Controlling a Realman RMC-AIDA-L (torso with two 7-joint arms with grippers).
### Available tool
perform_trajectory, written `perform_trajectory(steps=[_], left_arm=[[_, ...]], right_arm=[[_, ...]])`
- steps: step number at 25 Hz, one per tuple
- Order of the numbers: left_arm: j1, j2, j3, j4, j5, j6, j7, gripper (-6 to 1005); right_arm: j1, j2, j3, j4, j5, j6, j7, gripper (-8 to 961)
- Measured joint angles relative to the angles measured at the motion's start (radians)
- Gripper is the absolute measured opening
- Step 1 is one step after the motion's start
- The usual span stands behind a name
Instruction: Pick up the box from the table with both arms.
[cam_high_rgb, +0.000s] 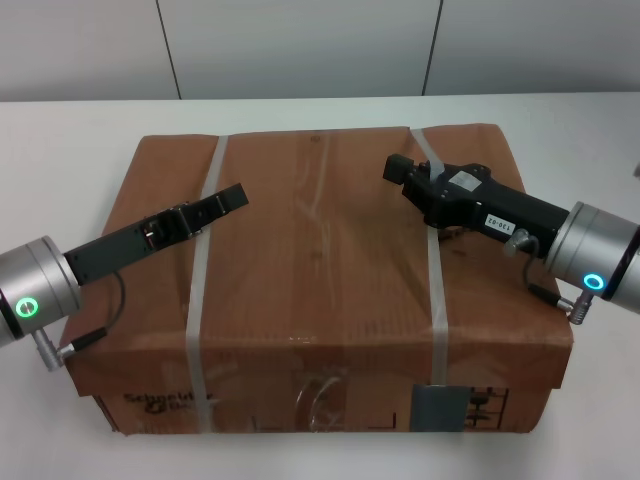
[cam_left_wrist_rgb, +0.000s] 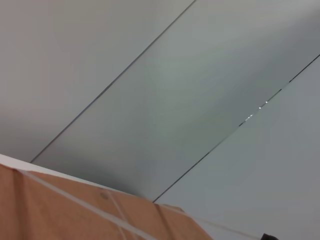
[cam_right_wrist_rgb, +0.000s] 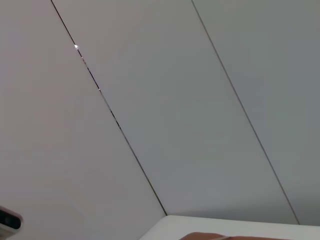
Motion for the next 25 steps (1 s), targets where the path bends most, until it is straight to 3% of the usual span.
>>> perform_trajectory(steps=[25], left_arm=[[-0.002, 0.000, 0.000, -0.002, 0.000, -0.001, 0.002, 94]], right_arm=[[0.003, 0.000, 0.000, 0.000, 0.000, 0.003, -0.001, 23]])
